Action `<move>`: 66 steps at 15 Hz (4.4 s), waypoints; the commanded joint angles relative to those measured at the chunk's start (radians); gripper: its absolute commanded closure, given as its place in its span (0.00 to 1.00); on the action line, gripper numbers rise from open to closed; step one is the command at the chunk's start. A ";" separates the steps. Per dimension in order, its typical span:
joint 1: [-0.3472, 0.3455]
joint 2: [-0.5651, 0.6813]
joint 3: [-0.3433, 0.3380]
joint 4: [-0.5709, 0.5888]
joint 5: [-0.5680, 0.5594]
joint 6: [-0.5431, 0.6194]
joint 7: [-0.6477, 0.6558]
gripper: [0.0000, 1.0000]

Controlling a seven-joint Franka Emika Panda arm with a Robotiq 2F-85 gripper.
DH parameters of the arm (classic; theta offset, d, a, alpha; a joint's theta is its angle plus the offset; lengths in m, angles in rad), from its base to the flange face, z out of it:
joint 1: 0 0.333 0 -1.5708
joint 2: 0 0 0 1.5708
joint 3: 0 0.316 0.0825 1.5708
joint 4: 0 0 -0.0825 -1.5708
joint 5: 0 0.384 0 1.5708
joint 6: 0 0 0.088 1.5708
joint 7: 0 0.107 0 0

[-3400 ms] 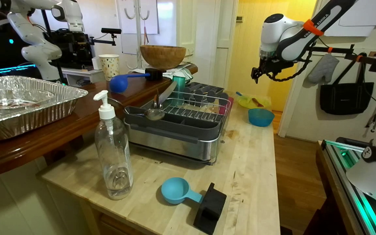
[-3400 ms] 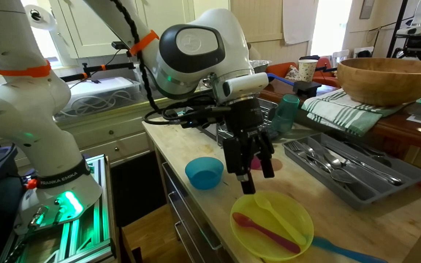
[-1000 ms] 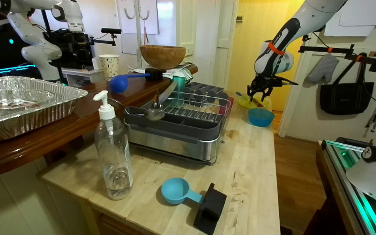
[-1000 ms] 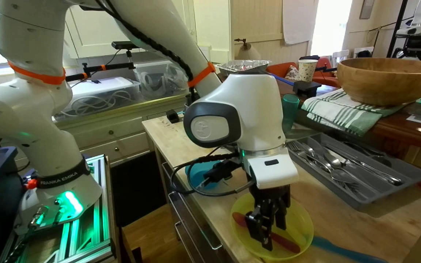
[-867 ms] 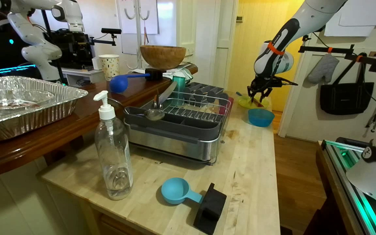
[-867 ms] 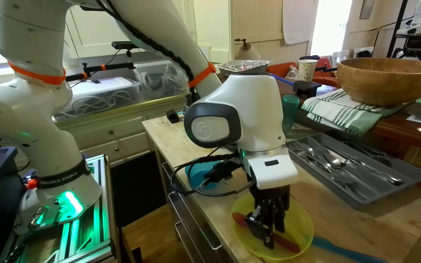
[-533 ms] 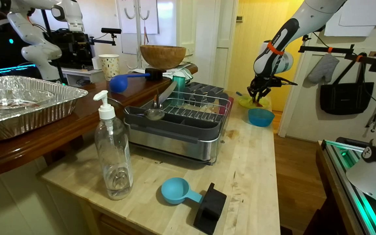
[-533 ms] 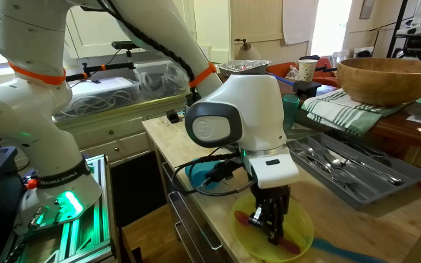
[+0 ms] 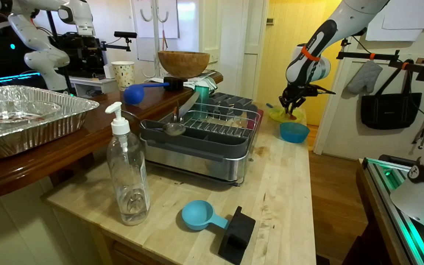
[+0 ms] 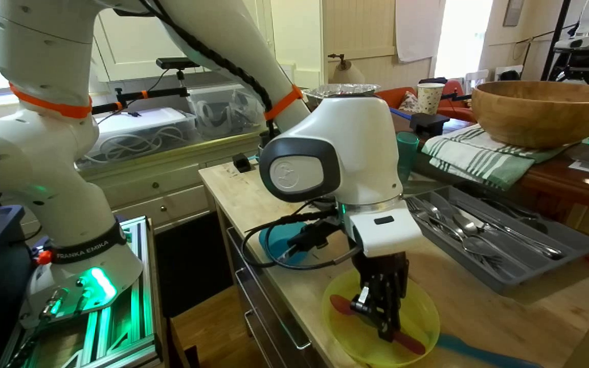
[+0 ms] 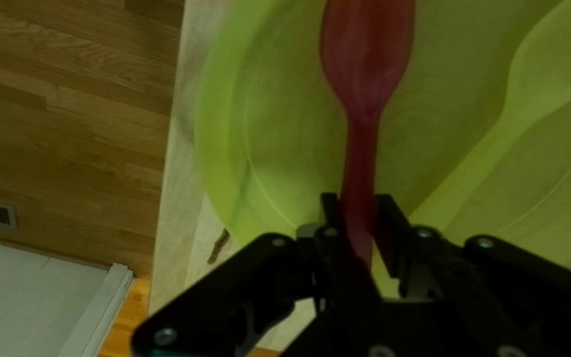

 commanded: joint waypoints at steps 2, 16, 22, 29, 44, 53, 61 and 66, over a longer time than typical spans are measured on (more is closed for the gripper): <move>0.061 -0.025 -0.066 0.004 -0.036 -0.010 0.024 0.95; 0.295 -0.196 -0.178 -0.075 -0.225 0.210 0.101 0.95; 0.452 -0.243 -0.251 -0.139 -0.329 0.377 0.186 0.95; 0.662 -0.239 -0.388 -0.225 -0.345 0.555 0.194 0.95; 0.976 -0.158 -0.577 -0.452 -0.163 0.953 0.039 0.95; 0.996 -0.091 -0.552 -0.421 -0.044 0.952 0.058 0.95; 0.976 -0.002 -0.512 -0.365 0.011 0.955 0.084 0.95; 0.790 -0.026 -0.272 -0.322 0.224 0.951 -0.120 0.95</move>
